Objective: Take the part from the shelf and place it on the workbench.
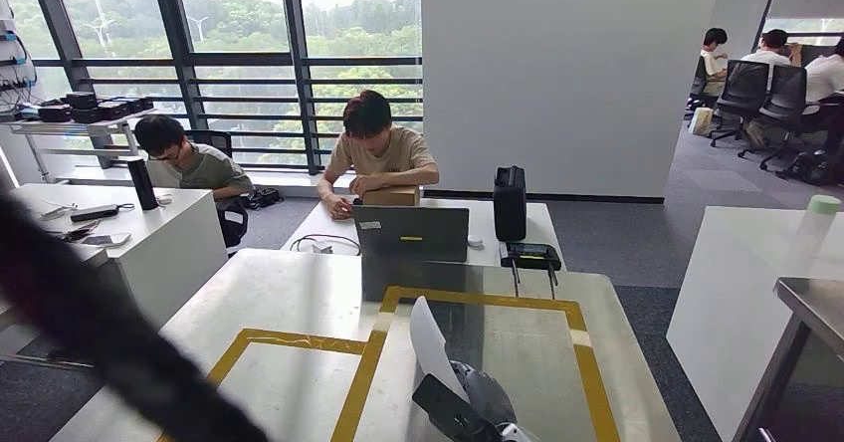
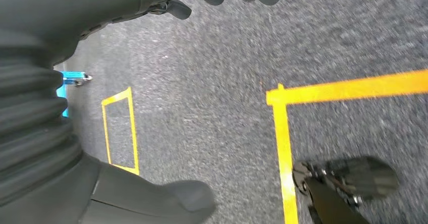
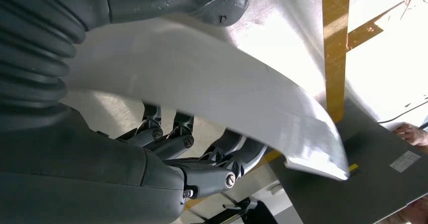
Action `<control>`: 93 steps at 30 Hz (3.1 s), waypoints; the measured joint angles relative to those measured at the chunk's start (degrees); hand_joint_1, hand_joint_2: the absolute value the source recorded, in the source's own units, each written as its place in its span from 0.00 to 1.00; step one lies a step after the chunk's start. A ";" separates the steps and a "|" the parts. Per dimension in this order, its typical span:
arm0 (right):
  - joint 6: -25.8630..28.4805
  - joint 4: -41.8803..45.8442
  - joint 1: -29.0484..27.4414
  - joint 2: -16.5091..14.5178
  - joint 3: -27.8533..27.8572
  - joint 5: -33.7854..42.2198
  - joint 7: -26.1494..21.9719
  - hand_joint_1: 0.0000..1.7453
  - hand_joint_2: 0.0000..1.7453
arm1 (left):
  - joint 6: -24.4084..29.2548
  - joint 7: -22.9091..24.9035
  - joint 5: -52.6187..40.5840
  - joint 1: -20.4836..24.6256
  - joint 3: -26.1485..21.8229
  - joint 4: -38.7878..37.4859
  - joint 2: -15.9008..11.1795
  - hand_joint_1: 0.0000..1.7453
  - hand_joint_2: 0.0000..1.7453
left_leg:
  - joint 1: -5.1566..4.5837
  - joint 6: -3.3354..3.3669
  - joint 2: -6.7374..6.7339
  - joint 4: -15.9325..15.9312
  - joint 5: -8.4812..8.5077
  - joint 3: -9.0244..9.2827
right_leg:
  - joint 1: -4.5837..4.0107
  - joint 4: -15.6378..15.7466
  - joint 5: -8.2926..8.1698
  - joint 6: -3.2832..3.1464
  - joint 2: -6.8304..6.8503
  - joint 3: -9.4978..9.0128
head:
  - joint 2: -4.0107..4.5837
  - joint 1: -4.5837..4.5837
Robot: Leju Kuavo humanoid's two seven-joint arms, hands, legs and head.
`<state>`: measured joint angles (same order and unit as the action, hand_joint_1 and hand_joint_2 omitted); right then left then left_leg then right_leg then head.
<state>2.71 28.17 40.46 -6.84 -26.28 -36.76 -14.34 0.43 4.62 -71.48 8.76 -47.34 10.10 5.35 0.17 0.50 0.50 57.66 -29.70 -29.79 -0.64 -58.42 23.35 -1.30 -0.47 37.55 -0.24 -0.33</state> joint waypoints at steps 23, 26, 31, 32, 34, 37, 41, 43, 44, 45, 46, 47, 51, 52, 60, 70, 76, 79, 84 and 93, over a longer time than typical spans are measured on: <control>6.31 4.93 -3.11 3.27 -0.29 5.44 -3.55 0.00 0.00 | 0.40 1.72 1.17 -0.70 -0.05 -0.12 -0.14 0.00 0.00 | 2.09 -1.05 -0.83 -1.37 2.13 0.10 | 2.76 -6.93 3.97 4.28 0.45 0.46 | 0.00 0.07; 7.27 10.91 -4.27 4.11 -0.20 8.30 -3.89 0.00 0.00 | 1.25 1.15 2.02 -1.05 -0.25 -0.10 -0.36 0.00 0.00 | 2.19 -2.73 -0.74 0.69 1.30 -1.32 | 2.84 -2.00 3.11 3.93 0.05 -2.60 | 0.00 0.05; 8.70 21.98 -7.32 5.17 0.91 12.04 -4.43 0.00 0.00 | 1.94 0.52 3.07 -2.30 -1.04 -0.22 -0.11 0.00 0.00 | 2.35 -3.90 -0.54 4.43 -1.56 -3.15 | 2.66 -2.02 2.62 0.94 -0.16 -1.45 | -0.01 -0.13; 8.96 24.17 -8.10 5.33 1.15 12.35 -4.47 0.00 0.00 | 1.95 0.50 3.04 -2.50 -1.11 -0.26 -0.07 0.00 0.00 | 2.26 -3.77 -0.55 7.59 -3.79 -4.34 | 2.51 -1.93 2.30 0.55 -0.14 -1.17 | 0.00 -0.14; 9.33 28.38 -10.01 5.68 1.66 12.86 -4.49 0.00 0.00 | 1.95 0.47 2.99 -2.69 -1.15 -0.31 0.02 0.00 0.00 | 2.00 -3.50 -0.52 14.74 -7.68 -6.82 | 1.99 -1.90 1.65 0.07 -0.04 -0.36 | 0.00 -0.15; 9.60 34.05 -12.89 6.17 2.51 13.38 -4.46 0.00 0.00 | 1.90 0.43 2.73 -2.80 -1.18 -0.36 0.14 0.00 0.00 | 1.61 -2.65 -0.52 14.65 -6.45 -5.05 | 1.23 -1.92 0.46 -0.06 0.04 1.03 | 0.00 -0.14; 9.63 40.95 -15.79 6.85 3.46 13.27 -4.50 0.00 0.00 | 1.44 0.64 1.82 -2.37 -1.18 -0.33 0.36 0.00 0.00 | 0.58 -1.60 -0.39 2.18 -3.15 2.50 | 1.02 -1.75 -1.51 0.90 0.04 2.25 | -0.01 -0.13; 9.65 43.52 -17.45 7.31 3.71 12.96 -4.49 0.00 0.00 | 1.28 0.85 1.26 -2.22 -1.17 -0.32 0.48 0.00 0.00 | 0.05 -1.21 -0.27 1.43 -2.42 1.95 | 1.30 -1.12 -2.73 1.85 0.10 2.29 | -0.02 -0.12; 9.74 44.58 -18.35 7.63 3.80 12.68 -4.49 0.00 0.00 | 1.12 0.99 0.93 -2.14 -1.14 -0.32 0.54 0.00 0.00 | 0.02 -0.75 -0.34 1.12 -1.85 1.56 | 1.48 -0.93 -2.96 2.25 0.10 2.39 | -0.01 -0.15; 9.88 45.52 -19.27 7.95 3.90 12.31 -4.46 0.00 0.00 | 0.95 1.17 0.53 -2.02 -1.09 -0.31 0.58 0.00 0.00 | 0.06 -0.21 -0.44 0.89 -1.09 1.17 | 1.59 -1.23 -2.20 2.58 0.12 2.68 | -0.01 -0.13; 10.07 46.47 -20.18 8.30 4.03 11.87 -4.46 0.00 0.00 | 0.81 1.36 0.10 -1.88 -1.04 -0.29 0.62 0.00 0.00 | 0.16 0.30 -0.57 0.66 -0.27 0.62 | 1.62 -2.66 -0.24 2.87 0.12 3.29 | -0.01 -0.13; 10.27 47.40 -21.07 8.63 4.16 11.44 -4.46 0.00 0.00 | 0.71 1.55 -0.31 -1.73 -0.97 -0.25 0.66 0.00 0.00 | 0.20 0.68 -0.69 0.57 0.52 -0.05 | 1.68 -5.29 2.67 3.07 0.14 4.14 | 0.00 -0.13; 10.96 50.57 -24.45 9.53 4.74 10.68 -4.46 0.00 0.00 | 0.73 1.58 -1.14 -1.52 -0.71 -0.13 0.81 0.00 0.00 | -0.03 1.06 -0.86 0.83 3.29 -3.77 | 1.55 -17.08 8.79 3.50 0.17 5.66 | 0.00 -0.10; 11.04 51.15 -25.08 9.69 4.86 10.59 -4.48 0.00 0.00 | 0.74 1.46 -1.16 -1.53 -0.65 -0.13 0.86 0.00 0.00 | -0.04 0.98 -0.91 1.01 3.89 -4.75 | 1.50 -16.41 7.65 3.41 0.18 4.07 | 0.00 -0.10; 12.03 54.55 -28.93 9.79 4.99 10.82 -6.26 0.00 0.00 | 0.99 1.04 -0.05 -1.65 -0.55 -0.13 1.07 0.00 0.00 | 0.18 -1.33 -0.97 1.71 6.41 -7.37 | 0.66 0.42 6.31 0.21 0.39 -7.88 | 0.00 -0.26; 9.95 53.38 -33.70 7.43 4.39 13.62 -6.76 0.00 0.00 | 2.74 -0.27 2.78 -3.47 -1.17 -0.15 0.84 0.00 0.00 | 1.53 -3.61 -0.35 6.70 -0.99 -1.13 | 1.33 -0.02 -0.18 0.72 0.76 -0.36 | -0.01 -0.27; 10.09 49.72 -35.43 6.17 4.69 15.01 -3.51 0.00 0.00 | 2.51 -0.39 2.14 -3.99 -1.19 -0.19 0.87 0.00 0.00 | 0.80 -0.20 -0.09 1.21 -0.57 0.34 | 1.78 -1.17 -0.41 2.99 0.78 1.07 | 0.00 -0.28; 10.04 46.55 -37.04 5.83 5.64 15.53 -1.66 0.00 0.00 | 2.19 -0.64 1.84 -4.01 -1.20 -0.12 0.66 0.00 0.00 | 0.43 0.91 -0.33 1.20 1.63 -2.09 | 1.63 -10.32 8.46 2.92 0.61 3.62 | -0.01 -0.24; 9.58 39.44 -39.17 5.16 7.05 16.02 -0.99 0.00 0.00 | 1.50 -0.11 1.52 -3.93 -1.20 -0.13 0.78 0.00 0.00 | -0.14 1.05 -0.48 1.79 4.78 -6.39 | 0.19 -11.37 7.09 1.49 0.44 -2.33 | -0.02 -0.25; 7.66 21.56 -35.29 3.02 9.87 19.39 -1.87 0.00 0.00 | 2.42 0.32 2.35 -3.67 -1.24 -0.14 1.28 0.00 0.00 | 0.14 -1.35 -0.48 5.18 2.06 -8.84 | -0.26 2.73 4.21 -1.23 0.75 -8.23 | -0.02 -0.23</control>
<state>10.37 49.74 5.18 -3.82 -16.41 -17.38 -16.21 2.85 4.94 -69.12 5.09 -48.58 9.96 6.63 0.30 -0.86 0.02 62.84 -27.64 -38.64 -0.90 -55.69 27.55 -2.53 0.27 29.32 -0.26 -0.56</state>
